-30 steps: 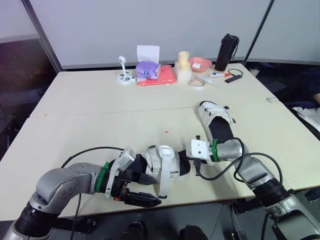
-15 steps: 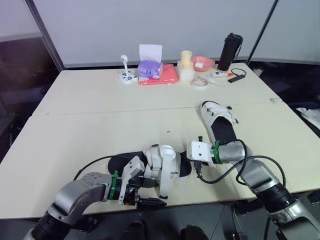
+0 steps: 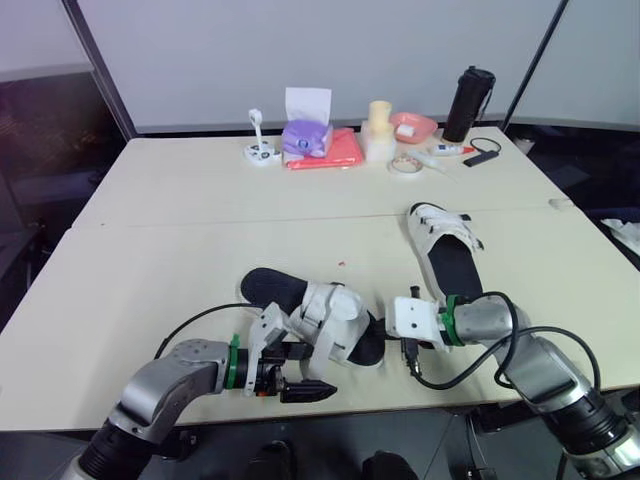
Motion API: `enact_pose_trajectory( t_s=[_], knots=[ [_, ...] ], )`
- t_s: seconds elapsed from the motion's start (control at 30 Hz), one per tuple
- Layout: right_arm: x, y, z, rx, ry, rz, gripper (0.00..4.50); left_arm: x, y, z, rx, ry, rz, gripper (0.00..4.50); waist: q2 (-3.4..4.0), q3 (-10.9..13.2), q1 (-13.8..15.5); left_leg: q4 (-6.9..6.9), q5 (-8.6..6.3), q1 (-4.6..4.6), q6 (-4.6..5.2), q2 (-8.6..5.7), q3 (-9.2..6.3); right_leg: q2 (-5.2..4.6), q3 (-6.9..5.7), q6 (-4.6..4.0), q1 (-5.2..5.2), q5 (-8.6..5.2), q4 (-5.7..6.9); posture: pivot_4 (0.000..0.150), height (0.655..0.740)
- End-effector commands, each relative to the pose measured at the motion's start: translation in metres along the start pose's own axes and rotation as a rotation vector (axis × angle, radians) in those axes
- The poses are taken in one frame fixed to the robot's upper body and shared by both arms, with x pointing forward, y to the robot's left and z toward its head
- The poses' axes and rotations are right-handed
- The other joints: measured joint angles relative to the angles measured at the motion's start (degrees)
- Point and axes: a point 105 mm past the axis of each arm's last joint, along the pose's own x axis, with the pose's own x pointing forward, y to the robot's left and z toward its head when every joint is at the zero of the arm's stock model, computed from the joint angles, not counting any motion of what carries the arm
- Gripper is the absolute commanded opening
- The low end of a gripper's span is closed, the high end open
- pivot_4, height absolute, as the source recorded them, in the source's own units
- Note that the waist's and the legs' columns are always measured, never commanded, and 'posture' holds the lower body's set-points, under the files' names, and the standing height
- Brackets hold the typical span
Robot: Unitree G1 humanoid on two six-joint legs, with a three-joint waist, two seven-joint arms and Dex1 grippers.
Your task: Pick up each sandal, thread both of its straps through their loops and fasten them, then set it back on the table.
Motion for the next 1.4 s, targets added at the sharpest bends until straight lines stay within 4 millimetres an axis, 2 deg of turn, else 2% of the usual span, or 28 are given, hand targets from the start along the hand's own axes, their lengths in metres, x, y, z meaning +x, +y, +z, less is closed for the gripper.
enact_pose_trajectory(
  t_s=[0.03,0.23,0.27,0.33,0.5,0.53,0.57,0.77,0.87,1.13,1.27,1.4],
  knots=[
    [0.021,0.030,0.005,0.060,-0.056,0.107,0.00,0.000,-0.003,0.010,0.031,-0.036,-0.003,4.46,0.00,0.0,0.0,0.00,0.00,0.00,0.00,0.00,0.00,0.00,0.00,0.00,0.00,0.00,0.00,0.150,0.7400],
    [0.028,0.030,0.002,0.065,-0.051,0.084,0.00,0.000,-0.005,0.015,0.028,-0.024,-0.045,4.46,0.00,0.0,-0.4,0.01,0.00,0.03,-0.01,0.15,0.01,0.12,-0.01,-0.06,0.01,0.04,0.01,0.150,0.7400],
    [0.028,0.029,0.002,0.064,-0.052,0.081,0.00,-0.001,-0.005,0.017,0.026,-0.026,-0.056,4.22,-0.01,0.0,-0.5,0.01,-0.01,0.04,-0.01,0.17,0.01,0.14,-0.01,-0.08,0.01,0.05,0.01,0.150,0.7400],
    [0.028,0.028,0.002,0.063,-0.052,0.078,0.00,-0.002,-0.007,0.020,0.026,-0.028,-0.079,3.62,-0.02,0.0,-0.7,0.01,-0.01,0.04,-0.01,0.23,0.04,0.17,-0.01,-0.12,-0.01,0.07,0.01,0.150,0.7400],
    [0.026,0.026,0.000,0.059,-0.045,0.075,0.00,-0.010,-0.009,0.027,0.010,-0.043,-0.130,1.04,-0.01,0.0,-1.6,-0.12,0.02,0.02,0.02,0.29,0.07,0.24,-0.02,-0.16,-0.10,0.04,0.01,0.150,0.7400],
    [0.026,0.026,-0.001,0.059,-0.044,0.075,0.00,-0.013,-0.010,0.029,0.006,-0.048,-0.144,0.31,-0.01,0.0,-1.6,-0.25,0.02,0.03,0.03,0.30,0.10,0.25,-0.01,-0.18,-0.18,0.03,0.01,0.150,0.7400],
    [0.025,0.027,-0.001,0.058,-0.042,0.075,0.00,-0.015,-0.011,0.031,0.001,-0.054,-0.161,0.08,-0.01,0.0,-1.6,-0.32,0.03,0.03,0.04,0.31,0.09,0.26,-0.01,-0.17,-0.21,0.03,0.02,0.150,0.7400],
    [0.021,0.030,-0.006,0.058,-0.020,0.105,0.00,-0.030,-0.016,0.053,-0.039,-0.074,-0.272,0.08,-0.02,0.0,-1.4,-0.46,0.05,0.03,0.03,0.35,0.09,0.37,-0.05,-0.17,-0.31,0.03,0.13,0.150,0.7400],
    [0.015,0.035,-0.005,0.075,-0.018,0.141,0.00,-0.032,-0.017,0.057,-0.028,-0.060,-0.298,0.08,-0.03,0.0,-1.3,-0.45,0.05,0.03,0.03,0.33,0.11,0.34,-0.05,-0.17,-0.27,0.02,0.08,0.150,0.7400],
    [-0.013,0.038,0.004,0.130,-0.059,0.210,0.00,-0.025,-0.015,0.044,-0.002,0.010,-0.309,0.08,-0.06,0.1,-1.1,-0.50,-0.03,-0.08,0.02,0.25,0.11,0.24,-0.08,0.05,-0.32,0.00,0.06,0.150,0.7400],
    [-0.020,0.043,0.019,0.155,-0.109,0.249,0.00,-0.023,-0.018,0.033,0.002,0.041,-0.324,0.08,-0.06,0.1,-1.2,-0.48,-0.03,-0.23,0.02,0.26,0.12,0.23,-0.07,0.03,-0.47,0.00,0.08,0.150,0.7400],
    [-0.018,0.053,0.032,0.190,-0.152,0.290,0.00,-0.022,-0.017,0.029,0.006,0.046,-0.322,0.08,-0.04,0.1,-1.3,-0.36,-0.01,-0.68,0.00,0.27,0.09,0.27,-0.07,0.12,-0.97,0.06,0.23,0.150,0.7400]
  ],
)
